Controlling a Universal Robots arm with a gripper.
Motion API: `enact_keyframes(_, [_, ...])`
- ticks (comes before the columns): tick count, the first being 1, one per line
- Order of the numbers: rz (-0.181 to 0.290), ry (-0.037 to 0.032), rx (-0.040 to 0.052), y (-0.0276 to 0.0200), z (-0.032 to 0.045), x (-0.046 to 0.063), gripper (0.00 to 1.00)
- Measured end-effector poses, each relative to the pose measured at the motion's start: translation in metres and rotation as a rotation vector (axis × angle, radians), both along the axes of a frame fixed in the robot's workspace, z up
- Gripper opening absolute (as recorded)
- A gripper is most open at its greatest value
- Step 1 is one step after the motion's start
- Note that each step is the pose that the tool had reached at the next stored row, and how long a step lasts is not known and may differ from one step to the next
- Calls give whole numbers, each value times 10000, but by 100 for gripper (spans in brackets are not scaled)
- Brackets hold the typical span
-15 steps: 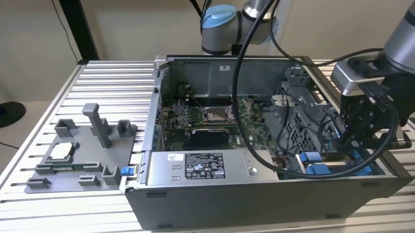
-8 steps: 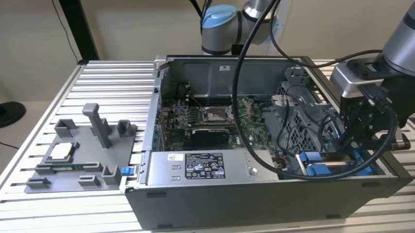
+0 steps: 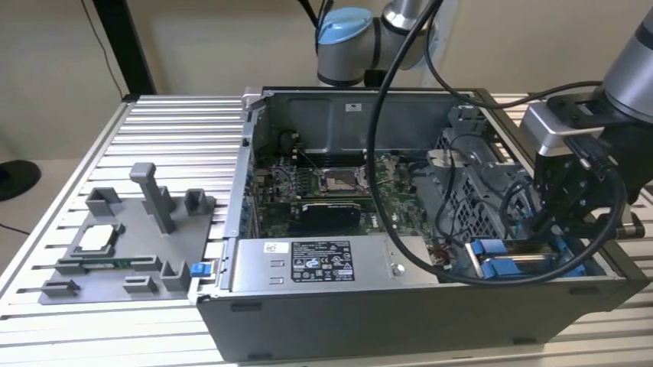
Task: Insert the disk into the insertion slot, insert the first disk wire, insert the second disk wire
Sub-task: 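Insert the first disk wire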
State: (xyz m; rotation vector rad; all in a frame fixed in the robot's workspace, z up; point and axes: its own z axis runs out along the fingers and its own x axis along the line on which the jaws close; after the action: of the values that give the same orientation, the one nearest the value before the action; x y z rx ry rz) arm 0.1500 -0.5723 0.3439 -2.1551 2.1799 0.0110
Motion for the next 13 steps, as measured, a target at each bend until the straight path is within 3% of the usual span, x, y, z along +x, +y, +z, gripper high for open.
enact_keyframes(13, [-78, 8, 0, -5, -33, 11, 0])
